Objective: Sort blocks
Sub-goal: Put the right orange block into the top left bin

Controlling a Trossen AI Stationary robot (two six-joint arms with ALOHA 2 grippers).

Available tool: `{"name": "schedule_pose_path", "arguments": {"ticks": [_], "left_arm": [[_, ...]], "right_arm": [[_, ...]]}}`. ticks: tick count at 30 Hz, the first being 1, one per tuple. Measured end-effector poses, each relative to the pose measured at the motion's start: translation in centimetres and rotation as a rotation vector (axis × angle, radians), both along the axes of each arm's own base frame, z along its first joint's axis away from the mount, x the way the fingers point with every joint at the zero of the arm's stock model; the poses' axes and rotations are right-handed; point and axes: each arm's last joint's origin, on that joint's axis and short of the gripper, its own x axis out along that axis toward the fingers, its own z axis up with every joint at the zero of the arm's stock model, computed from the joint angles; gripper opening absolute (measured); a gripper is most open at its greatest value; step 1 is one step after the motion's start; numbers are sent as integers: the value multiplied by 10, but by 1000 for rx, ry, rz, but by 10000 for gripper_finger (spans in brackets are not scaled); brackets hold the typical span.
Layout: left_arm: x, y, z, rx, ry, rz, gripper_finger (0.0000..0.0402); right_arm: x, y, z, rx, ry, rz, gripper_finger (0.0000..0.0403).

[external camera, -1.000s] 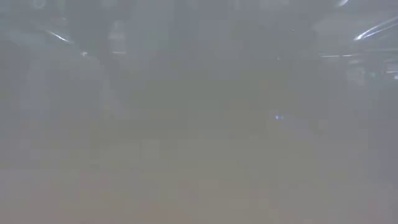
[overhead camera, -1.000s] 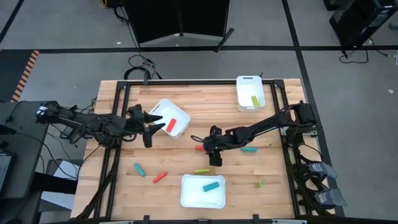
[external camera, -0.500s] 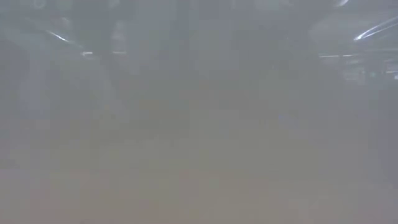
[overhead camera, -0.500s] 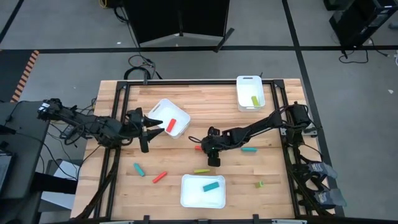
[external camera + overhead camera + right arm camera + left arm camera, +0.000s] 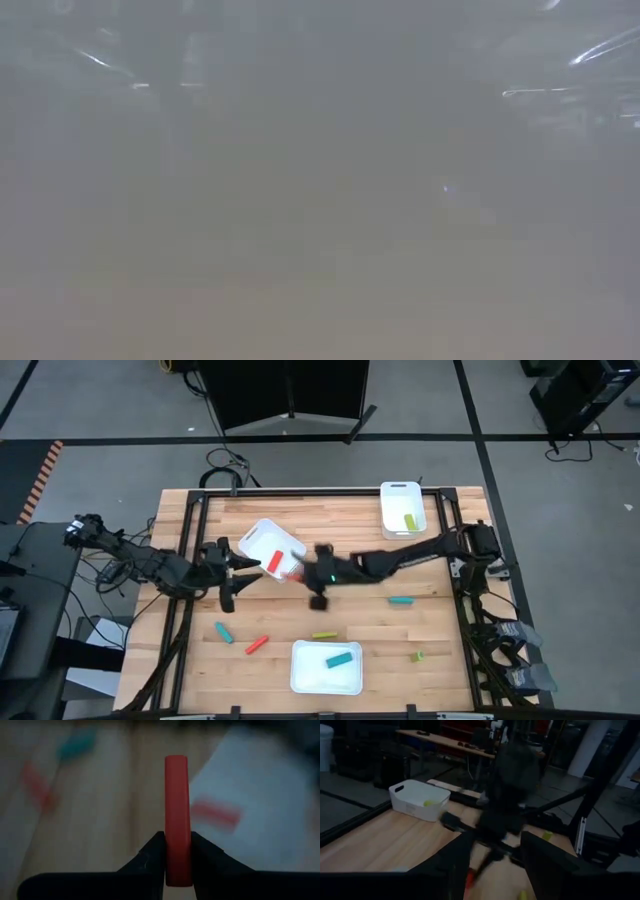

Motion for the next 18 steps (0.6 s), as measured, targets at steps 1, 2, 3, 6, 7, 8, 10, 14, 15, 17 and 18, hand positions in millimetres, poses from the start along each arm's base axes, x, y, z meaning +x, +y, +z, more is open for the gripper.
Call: {"name": "schedule_pose_path", "arguments": {"ticks": [1,2,3,6,7,8,10,14,15,17,18], "left_arm": [[0,-1,1,5,-7,-3,182],[0,-1,2,6,-15,-7,182],[0,-2,3,12,-24,-11,182],[-1,-3,6,28,-48,-22,182],[-1,-4,7,26,-54,-25,182],[-1,-4,6,28,-53,-27,182],[-1,-4,6,29,-52,-28,182],[-1,-4,6,25,-52,-27,182],[-1,-4,6,25,-52,-27,182],[-1,-4,6,26,-52,-27,182],[-1,-4,6,27,-50,-27,182]], "right_arm": [[7,-8,7,-8,-57,-20,71],[14,-17,9,-9,-89,-41,71],[20,-26,9,-10,-104,-60,71],[38,-48,1,-8,-101,-102,71],[43,-54,-1,-2,-100,-107,71],[48,-60,-2,5,-110,-116,71],[55,-67,-2,11,-119,-132,71],[58,-73,-9,16,-95,-157,126],[57,-74,-9,16,-93,-159,149],[53,-74,-2,16,-104,-161,193],[50,-74,0,15,-99,-162,210]]}}
